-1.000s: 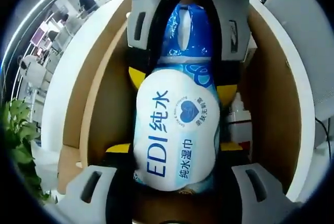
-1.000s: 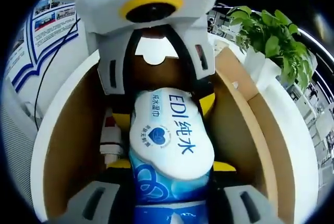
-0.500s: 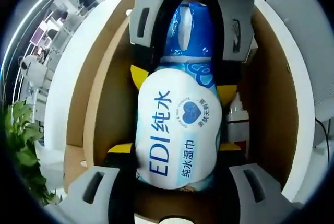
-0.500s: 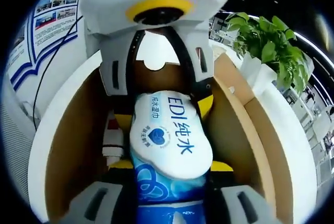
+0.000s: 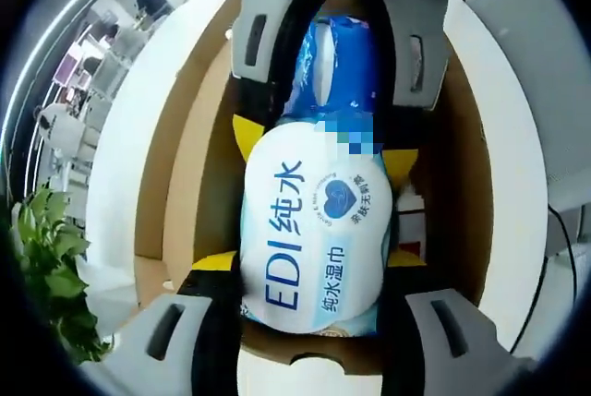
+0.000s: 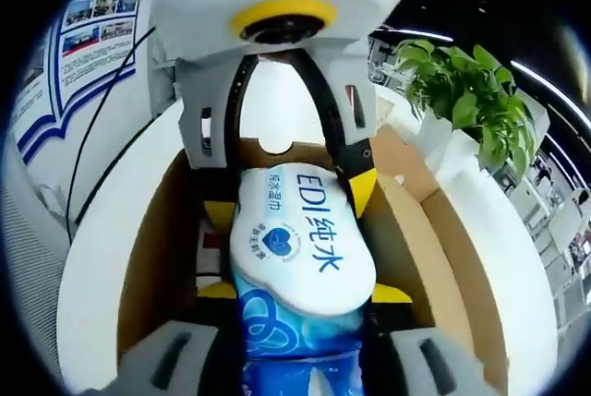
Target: Operate the shoe box by opening the lid, removing the specified soft item, and placing it in the target area until the item is outside and the box remains undamaged.
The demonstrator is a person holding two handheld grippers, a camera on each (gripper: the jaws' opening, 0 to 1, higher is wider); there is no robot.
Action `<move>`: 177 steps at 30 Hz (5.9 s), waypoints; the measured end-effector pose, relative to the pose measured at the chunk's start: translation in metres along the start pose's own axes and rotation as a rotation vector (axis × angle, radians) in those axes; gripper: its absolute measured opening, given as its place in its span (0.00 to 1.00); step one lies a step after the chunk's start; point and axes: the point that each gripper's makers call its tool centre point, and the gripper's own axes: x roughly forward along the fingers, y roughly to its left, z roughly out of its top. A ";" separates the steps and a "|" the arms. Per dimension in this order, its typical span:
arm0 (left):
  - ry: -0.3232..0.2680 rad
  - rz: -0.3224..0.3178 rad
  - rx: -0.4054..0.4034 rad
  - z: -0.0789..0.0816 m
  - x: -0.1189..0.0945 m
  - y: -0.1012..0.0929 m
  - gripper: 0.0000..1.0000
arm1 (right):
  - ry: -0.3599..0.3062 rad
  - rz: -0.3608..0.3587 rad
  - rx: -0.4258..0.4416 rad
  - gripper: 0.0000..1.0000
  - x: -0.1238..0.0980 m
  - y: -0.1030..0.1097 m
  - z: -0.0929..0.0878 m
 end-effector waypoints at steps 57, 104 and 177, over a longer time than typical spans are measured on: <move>-0.033 0.054 0.080 0.140 -0.076 0.014 0.57 | -0.040 -0.090 -0.023 0.44 -0.157 -0.030 0.008; -0.134 -0.024 0.122 0.300 0.004 -0.015 0.57 | 0.056 -0.119 0.050 0.44 -0.263 -0.046 -0.139; -0.167 -0.082 0.089 0.284 0.118 -0.048 0.65 | 0.111 -0.055 0.009 0.52 -0.204 -0.028 -0.240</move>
